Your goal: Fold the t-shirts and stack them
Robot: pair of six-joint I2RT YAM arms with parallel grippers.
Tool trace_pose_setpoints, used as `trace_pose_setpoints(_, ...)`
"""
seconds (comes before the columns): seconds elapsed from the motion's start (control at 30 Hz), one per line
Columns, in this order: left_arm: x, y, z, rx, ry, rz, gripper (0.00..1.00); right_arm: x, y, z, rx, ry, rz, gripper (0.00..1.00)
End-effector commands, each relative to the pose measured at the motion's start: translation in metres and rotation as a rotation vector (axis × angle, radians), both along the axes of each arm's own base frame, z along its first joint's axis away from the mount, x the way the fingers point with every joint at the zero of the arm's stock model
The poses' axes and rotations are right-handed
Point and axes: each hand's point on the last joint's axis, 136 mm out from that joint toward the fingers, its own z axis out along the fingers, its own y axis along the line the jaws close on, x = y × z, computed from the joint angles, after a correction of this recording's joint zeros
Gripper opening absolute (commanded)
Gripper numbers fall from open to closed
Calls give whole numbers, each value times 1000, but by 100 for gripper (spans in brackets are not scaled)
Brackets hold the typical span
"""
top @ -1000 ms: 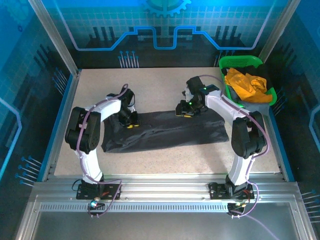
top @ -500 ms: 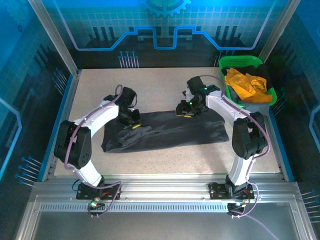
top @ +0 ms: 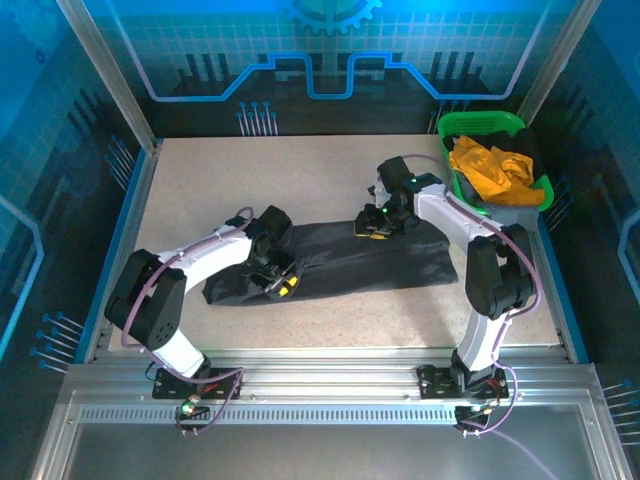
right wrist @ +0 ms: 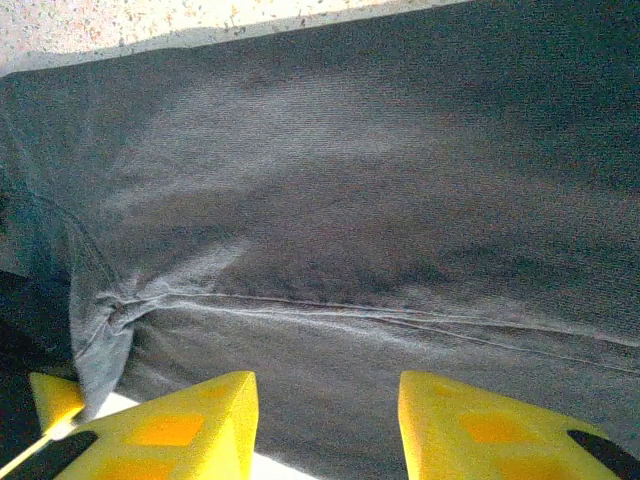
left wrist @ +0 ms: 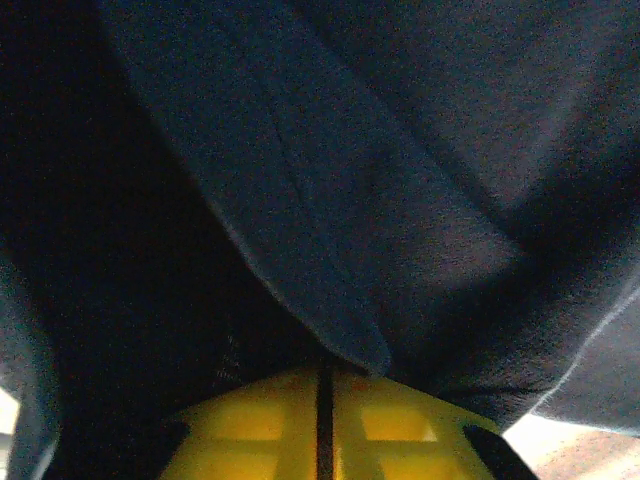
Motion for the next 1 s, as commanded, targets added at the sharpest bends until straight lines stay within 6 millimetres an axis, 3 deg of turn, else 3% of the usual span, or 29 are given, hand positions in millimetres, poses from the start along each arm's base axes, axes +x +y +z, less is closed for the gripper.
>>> trace_pose_setpoints(0.0, -11, -28, 13, -184, 81, 114, 31, -3, -1, 7, 32, -8, 5, 42)
trace_pose_setpoints(0.13, -18, -25, 29, -212, 81, 123, 50, -4, 2, 6, 36, -1, 8, 42)
trace_pose_setpoints(0.2, -16, -16, 42, -200, 48, 118, 51, -5, 3, 6, 35, 2, 11, 41)
trace_pose_setpoints(0.4, 6, 60, 68, 50, -116, 134, 49, -10, 14, 6, 27, 1, 46, 41)
trace_pose_setpoints(0.53, 40, 78, 53, 69, -204, 169, 41, -16, 28, 3, 25, 8, 85, 40)
trace_pose_setpoints(0.67, 50, 81, 27, 128, -160, 46, 36, -21, 41, 1, 27, 15, 119, 40)
trace_pose_setpoints(0.8, 42, 78, 2, 123, -111, -32, 35, -24, 46, 2, 31, 14, 126, 40)
trace_pose_setpoints(0.97, 9, 85, 2, 131, -84, -87, 26, -24, 45, 2, 30, 8, 131, 40)
